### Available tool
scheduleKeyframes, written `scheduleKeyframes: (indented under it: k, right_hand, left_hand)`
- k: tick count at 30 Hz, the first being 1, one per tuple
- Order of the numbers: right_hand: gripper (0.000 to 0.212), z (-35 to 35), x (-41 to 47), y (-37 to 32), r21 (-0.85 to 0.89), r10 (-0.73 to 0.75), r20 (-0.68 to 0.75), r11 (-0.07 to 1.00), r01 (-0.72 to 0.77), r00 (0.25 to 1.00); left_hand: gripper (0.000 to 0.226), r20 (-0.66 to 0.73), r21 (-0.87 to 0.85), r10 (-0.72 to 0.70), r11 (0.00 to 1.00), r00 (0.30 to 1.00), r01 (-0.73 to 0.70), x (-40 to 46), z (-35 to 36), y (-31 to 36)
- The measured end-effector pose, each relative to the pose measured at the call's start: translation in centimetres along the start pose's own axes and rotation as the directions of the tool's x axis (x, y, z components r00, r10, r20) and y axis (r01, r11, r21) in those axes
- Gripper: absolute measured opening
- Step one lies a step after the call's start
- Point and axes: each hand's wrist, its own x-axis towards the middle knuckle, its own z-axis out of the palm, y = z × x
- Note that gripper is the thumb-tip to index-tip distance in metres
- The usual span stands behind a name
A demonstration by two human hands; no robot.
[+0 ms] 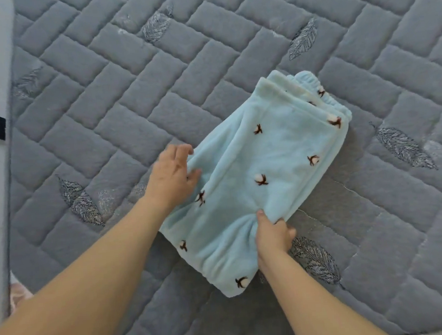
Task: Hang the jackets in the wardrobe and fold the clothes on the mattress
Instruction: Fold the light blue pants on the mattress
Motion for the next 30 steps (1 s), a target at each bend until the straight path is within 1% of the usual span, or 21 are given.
scheduleKeyframes:
  k: [1, 3, 4, 6, 7, 8, 10, 11, 12, 13, 14, 16, 18, 19, 21, 23, 25, 26, 28, 29, 30]
  right_hand:
    - [0.061, -0.4, 0.2, -0.4, -0.025, -0.02, -0.024, 0.999, 0.02, 1.0]
    - [0.063, -0.9, 0.7, -2.0, -0.153, -0.103, -0.099, 0.984, 0.087, 0.99]
    - [0.062, -0.9, 1.0, -3.0, -0.215, -0.146, -0.138, 0.97, 0.114, 0.98]
    - [0.055, -0.7, 1.4, -4.6, -0.242, -0.17, -0.214, 0.963, 0.117, 0.962]
    - [0.052, -0.5, 1.6, -5.2, -0.197, -0.156, -0.244, 0.974, 0.109, 0.957]
    - [0.048, -0.2, 1.8, -5.5, -0.083, -0.112, -0.263, 0.992, 0.093, 0.958]
    - [0.045, 0.2, 2.0, -5.6, 0.257, 0.029, -0.24, 0.966, 0.035, 0.97]
    - [0.046, 0.3, 2.2, -5.5, 0.363, 0.09, -0.221, 0.932, -0.004, 0.971]
    - [0.048, 0.3, 2.4, -5.3, 0.394, 0.13, -0.218, 0.918, -0.034, 0.967]
    - [0.05, 0.3, 2.5, -5.2, 0.403, 0.148, -0.219, 0.914, -0.049, 0.964]
    - [0.05, 0.4, 2.7, -5.1, 0.401, 0.151, -0.224, 0.915, -0.05, 0.963]
    - [0.048, 0.9, 2.9, -5.1, 0.391, 0.144, -0.235, 0.92, -0.042, 0.961]
    - [0.049, 1.2, 3.0, -5.3, 0.358, 0.127, -0.247, 0.933, -0.031, 0.961]
    - [0.049, 1.2, 2.9, -5.3, 0.34, 0.118, -0.244, 0.94, -0.029, 0.963]
    - [0.05, 1.0, 3.0, -5.2, 0.327, 0.097, -0.217, 0.945, -0.021, 0.971]
    - [0.052, 0.8, 3.4, -4.7, 0.322, 0.059, -0.195, 0.947, 0.007, 0.979]
    - [0.052, 0.6, 3.9, -4.1, 0.33, 0.028, -0.203, 0.943, 0.041, 0.979]
    - [0.052, 0.5, 4.1, -4.1, 0.328, 0.012, -0.212, 0.943, 0.06, 0.977]
    - [0.054, 0.4, 4.2, -4.3, 0.3, -0.014, -0.201, 0.951, 0.075, 0.98]
    - [0.056, 0.5, 4.1, -4.6, 0.292, -0.017, -0.176, 0.954, 0.069, 0.984]
    - [0.058, 0.5, 4.1, -4.8, 0.294, -0.01, -0.151, 0.954, 0.054, 0.988]
  left_hand:
    - [0.034, 0.063, -0.068, 0.03, 0.997, 0.998, -0.025, -0.7, 0.1, 0.0]
    - [0.019, 0.275, -0.182, 0.003, 0.982, 0.961, 0.049, -2.3, 0.4, 0.0]
    - [0.017, 0.311, -0.186, -0.016, 0.98, 0.95, 0.078, -3.1, 0.4, -0.3]
    - [0.017, 0.21, -0.153, 0.012, 0.988, 0.978, 0.021, -4.4, 0.3, -1.2]
    - [0.016, 0.193, -0.167, 0.027, 0.986, 0.981, 0.006, -5.1, 0.2, -1.8]
    - [0.017, 0.233, -0.18, 0.043, 0.984, 0.972, -0.001, -5.8, 0.0, -2.2]
    - [0.021, 0.355, -0.123, 0.086, 0.991, 0.931, -0.044, -6.5, 0.1, -2.6]
    - [0.022, 0.369, -0.08, 0.084, 0.995, 0.926, -0.059, -6.5, 0.3, -2.7]
    - [0.025, 0.352, -0.049, 0.089, 0.996, 0.932, -0.077, -6.4, 0.3, -2.6]
    - [0.028, 0.31, -0.096, 0.03, 0.995, 0.95, 0.0, -6.1, 0.0, -2.7]
    - [0.031, 0.274, -0.162, -0.086, 0.978, 0.958, 0.134, -5.7, -0.4, -3.1]
    - [0.029, 0.234, -0.237, -0.315, 0.899, 0.92, 0.368, -5.1, -0.6, -4.6]
    - [0.019, 0.252, -0.165, -0.419, 0.87, 0.872, 0.465, -5.2, -0.2, -4.7]
    - [0.016, 0.249, -0.169, -0.411, 0.873, 0.877, 0.457, -5.3, 0.1, -4.0]
    - [0.018, 0.235, -0.307, -0.329, 0.868, 0.915, 0.391, -4.8, 0.3, -1.7]
    - [0.018, 0.289, -0.418, -0.228, 0.844, 0.93, 0.337, -3.4, 0.8, 0.7]
    - [0.025, 0.328, -0.346, -0.183, 0.889, 0.927, 0.299, -2.2, 1.2, 1.9]
    - [0.03, 0.284, -0.304, -0.212, 0.905, 0.935, 0.298, -1.5, 1.4, 1.9]
    - [0.033, 0.131, -0.283, -0.351, 0.883, 0.927, 0.375, -0.9, 1.4, 1.3]
    - [0.03, 0.097, -0.293, -0.403, 0.862, 0.91, 0.413, -0.7, 1.5, 1.0]
    - [0.024, 0.097, -0.288, -0.403, 0.864, 0.91, 0.413, -0.6, 1.7, 1.0]
